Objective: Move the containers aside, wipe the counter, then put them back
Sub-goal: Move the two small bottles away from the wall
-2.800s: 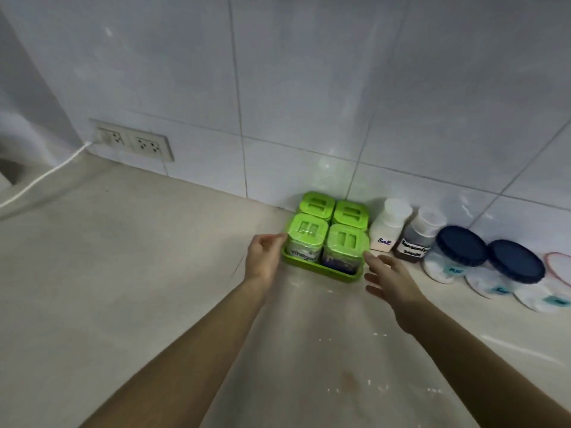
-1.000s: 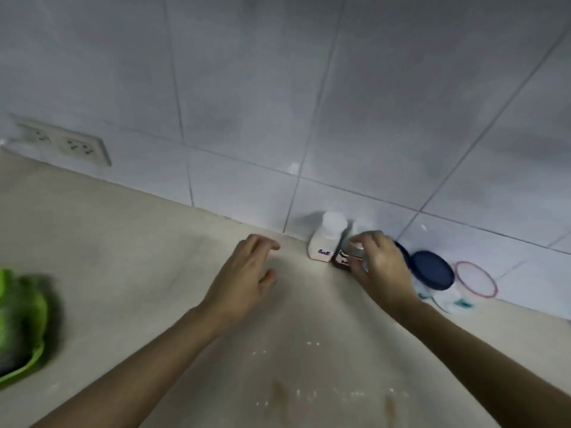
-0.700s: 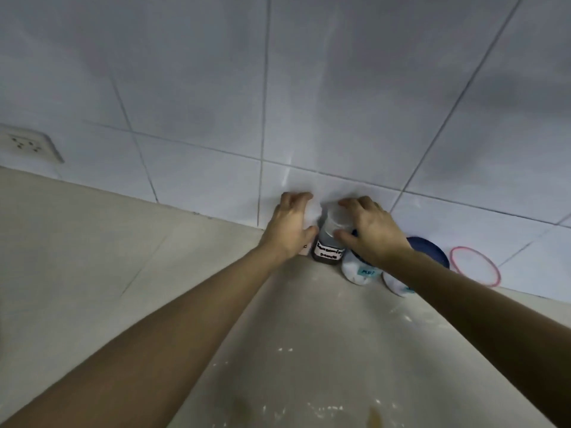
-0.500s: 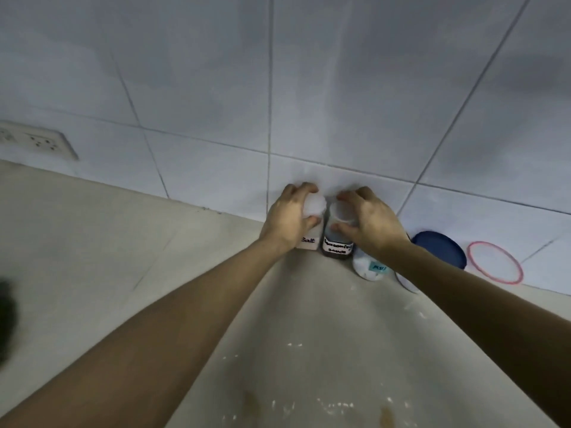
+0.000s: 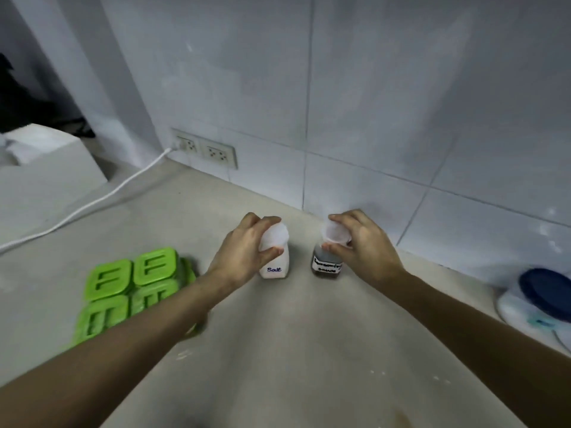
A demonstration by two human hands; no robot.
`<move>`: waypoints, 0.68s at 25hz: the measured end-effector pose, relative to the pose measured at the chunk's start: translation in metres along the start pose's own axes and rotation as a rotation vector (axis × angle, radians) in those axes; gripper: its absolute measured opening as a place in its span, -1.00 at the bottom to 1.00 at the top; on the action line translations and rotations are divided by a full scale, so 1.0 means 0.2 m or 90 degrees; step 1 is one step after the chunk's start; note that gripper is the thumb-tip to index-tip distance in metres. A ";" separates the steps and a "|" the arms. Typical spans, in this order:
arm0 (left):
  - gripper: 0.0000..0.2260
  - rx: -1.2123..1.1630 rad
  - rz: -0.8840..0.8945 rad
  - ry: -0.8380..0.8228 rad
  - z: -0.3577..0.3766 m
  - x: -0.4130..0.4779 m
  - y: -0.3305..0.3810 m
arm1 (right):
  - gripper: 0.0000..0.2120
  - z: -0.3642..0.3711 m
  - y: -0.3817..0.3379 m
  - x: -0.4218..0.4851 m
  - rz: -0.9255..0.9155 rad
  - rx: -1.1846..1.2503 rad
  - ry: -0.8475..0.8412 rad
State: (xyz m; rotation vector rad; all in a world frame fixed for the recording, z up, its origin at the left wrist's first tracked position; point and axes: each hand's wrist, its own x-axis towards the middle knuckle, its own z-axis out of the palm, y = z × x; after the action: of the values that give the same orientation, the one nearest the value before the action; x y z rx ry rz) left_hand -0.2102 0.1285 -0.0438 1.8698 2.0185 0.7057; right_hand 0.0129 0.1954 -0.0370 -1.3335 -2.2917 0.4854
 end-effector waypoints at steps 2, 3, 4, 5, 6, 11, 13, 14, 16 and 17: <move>-0.50 0.020 -0.026 0.017 -0.13 -0.04 -0.17 | -0.49 0.14 -0.18 0.10 -0.021 0.025 -0.012; -0.50 0.025 -0.037 0.027 -0.18 -0.05 -0.23 | -0.49 0.20 -0.25 0.13 -0.030 0.030 -0.017; -0.50 0.030 -0.047 0.035 -0.22 -0.06 -0.29 | -0.49 0.26 -0.32 0.17 -0.041 0.032 -0.023; -0.50 0.033 -0.051 0.042 -0.25 -0.07 -0.35 | -0.49 0.31 -0.38 0.20 -0.049 0.034 -0.030; -0.50 0.035 -0.054 0.052 -0.28 -0.07 -0.40 | -0.49 0.35 -0.43 0.23 -0.057 0.034 -0.037; -0.48 0.036 -0.070 0.070 -0.29 -0.10 -0.55 | -0.48 0.50 -0.58 0.29 -0.101 0.024 -0.078; -0.49 0.032 -0.072 0.071 -0.28 -0.11 -0.58 | -0.47 0.55 -0.59 0.31 -0.116 0.028 -0.087; -0.50 0.039 -0.076 0.073 -0.28 -0.11 -0.57 | -0.46 0.55 -0.59 0.31 -0.120 0.027 -0.090; -0.47 0.049 -0.087 0.101 -0.27 -0.12 -0.55 | -0.38 0.53 -0.57 0.30 -0.124 0.015 -0.109; -0.46 0.050 -0.076 0.134 -0.26 -0.13 -0.52 | -0.35 0.50 -0.53 0.28 -0.122 0.007 -0.119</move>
State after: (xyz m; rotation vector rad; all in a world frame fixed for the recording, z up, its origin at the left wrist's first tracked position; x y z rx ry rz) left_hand -0.3223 0.0913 -0.0593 1.7618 2.2973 0.8318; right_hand -0.1413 0.1860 -0.0570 -1.0893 -2.5334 0.5795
